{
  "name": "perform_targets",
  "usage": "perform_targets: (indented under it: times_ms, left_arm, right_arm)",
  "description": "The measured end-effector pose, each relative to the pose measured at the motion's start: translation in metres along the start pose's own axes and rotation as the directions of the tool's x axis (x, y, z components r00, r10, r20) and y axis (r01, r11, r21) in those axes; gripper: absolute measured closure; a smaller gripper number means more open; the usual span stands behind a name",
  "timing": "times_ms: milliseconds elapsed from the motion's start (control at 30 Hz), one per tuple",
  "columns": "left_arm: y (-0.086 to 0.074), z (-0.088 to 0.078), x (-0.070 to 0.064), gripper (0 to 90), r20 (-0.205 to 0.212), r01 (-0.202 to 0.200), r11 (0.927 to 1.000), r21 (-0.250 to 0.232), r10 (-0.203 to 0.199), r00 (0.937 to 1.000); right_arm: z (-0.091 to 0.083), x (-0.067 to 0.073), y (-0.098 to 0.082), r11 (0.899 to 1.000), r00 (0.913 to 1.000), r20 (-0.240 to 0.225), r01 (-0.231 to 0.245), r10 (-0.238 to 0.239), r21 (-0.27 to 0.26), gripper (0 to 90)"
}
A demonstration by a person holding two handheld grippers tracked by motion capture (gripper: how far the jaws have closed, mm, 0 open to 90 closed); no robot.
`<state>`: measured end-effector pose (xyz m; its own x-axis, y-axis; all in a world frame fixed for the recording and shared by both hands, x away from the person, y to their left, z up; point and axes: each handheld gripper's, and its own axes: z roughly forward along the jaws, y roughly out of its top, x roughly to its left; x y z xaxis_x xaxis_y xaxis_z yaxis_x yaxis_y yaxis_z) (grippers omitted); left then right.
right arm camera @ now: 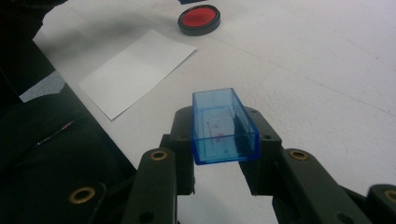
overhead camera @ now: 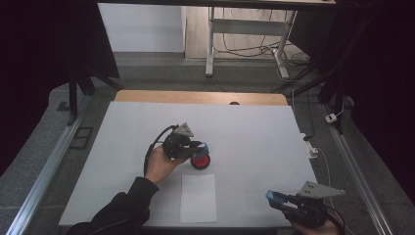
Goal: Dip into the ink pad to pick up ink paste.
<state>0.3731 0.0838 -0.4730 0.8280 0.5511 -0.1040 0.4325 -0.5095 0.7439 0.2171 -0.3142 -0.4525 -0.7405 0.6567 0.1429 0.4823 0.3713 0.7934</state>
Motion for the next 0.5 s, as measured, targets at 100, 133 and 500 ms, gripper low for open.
perform_targets:
  times_ms: [100, 133, 500]
  left_arm:
    - [-0.0017, 0.0033, 0.0004, 70.6, -0.004, 0.001, 0.9999, 0.012, -0.001, 1.0000]
    - [-0.0021, 0.0041, 0.0007, 70.6, -0.004, 0.003, 0.9999, 0.014, -0.002, 1.0000]
    - [-0.0057, 0.0098, 0.0038, 70.6, -0.006, 0.006, 0.9991, 0.041, -0.005, 1.0000]
  right_arm:
    - [-0.0002, 0.0002, -0.0001, 1.000, 1.0000, 0.001, 0.003, -0.003, 0.002, 68.7]
    - [-0.0002, 0.0002, -0.0001, 1.000, 1.0000, 0.001, 0.003, -0.003, 0.002, 68.7]
    - [-0.0002, 0.0006, -0.0004, 1.000, 1.0000, -0.002, -0.001, 0.001, 0.008, 68.7]
